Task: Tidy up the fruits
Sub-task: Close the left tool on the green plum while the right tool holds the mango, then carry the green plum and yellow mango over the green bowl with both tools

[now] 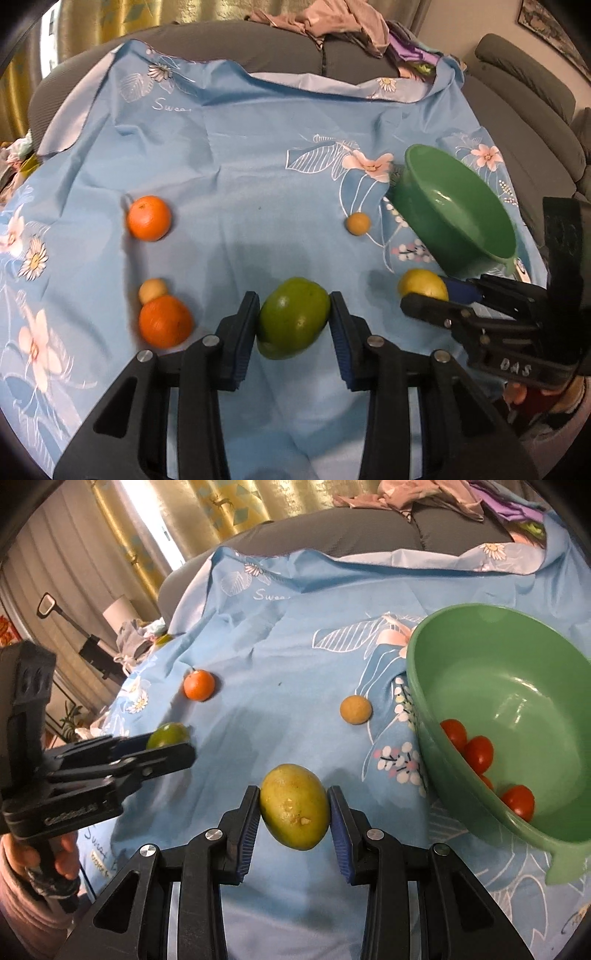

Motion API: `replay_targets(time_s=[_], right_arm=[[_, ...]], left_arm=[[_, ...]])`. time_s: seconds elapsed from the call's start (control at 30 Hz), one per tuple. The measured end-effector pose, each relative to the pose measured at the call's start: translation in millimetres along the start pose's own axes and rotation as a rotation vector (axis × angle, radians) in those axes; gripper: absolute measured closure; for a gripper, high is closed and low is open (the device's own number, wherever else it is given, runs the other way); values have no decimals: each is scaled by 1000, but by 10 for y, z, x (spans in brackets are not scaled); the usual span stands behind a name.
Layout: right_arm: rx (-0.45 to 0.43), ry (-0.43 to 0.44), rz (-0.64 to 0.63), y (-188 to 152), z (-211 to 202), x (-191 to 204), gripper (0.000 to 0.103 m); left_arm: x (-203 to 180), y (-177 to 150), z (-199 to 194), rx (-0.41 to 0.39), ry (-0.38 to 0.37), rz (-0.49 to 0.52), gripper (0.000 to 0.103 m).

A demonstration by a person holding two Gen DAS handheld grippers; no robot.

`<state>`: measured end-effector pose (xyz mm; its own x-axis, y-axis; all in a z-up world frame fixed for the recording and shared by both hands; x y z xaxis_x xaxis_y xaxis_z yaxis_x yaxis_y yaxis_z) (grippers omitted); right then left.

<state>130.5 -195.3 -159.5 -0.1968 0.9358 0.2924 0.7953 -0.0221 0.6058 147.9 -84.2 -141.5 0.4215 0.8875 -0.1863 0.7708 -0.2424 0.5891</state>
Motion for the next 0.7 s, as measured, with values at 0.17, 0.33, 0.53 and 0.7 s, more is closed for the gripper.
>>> replay_targets(time_s=[0.17, 0.33, 0.53, 0.7], right_arm=[[-29, 2, -1, 9, -149, 44, 65], [-63, 14, -6, 12, -295, 102, 65], [-107, 30, -4, 20, -463, 127, 65], [-153, 35, 9, 55, -618, 87, 65]], left_arm=[[-3, -74, -202, -21, 2, -16, 65], [-27, -91, -394, -44, 10, -25, 65], [-139, -78, -535, -63, 17, -9, 65], [-280, -36, -606, -74, 14, 17, 65]])
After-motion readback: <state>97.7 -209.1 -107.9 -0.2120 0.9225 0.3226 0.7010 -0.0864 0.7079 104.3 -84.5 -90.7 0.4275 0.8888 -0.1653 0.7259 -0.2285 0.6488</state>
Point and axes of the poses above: each gripper's, at about its wrist camera, not at the fingertips, and z roughly the way its jaws point, x to its left, y to its top, the point moved 10 cm from there along z, roughly the way its jaws point
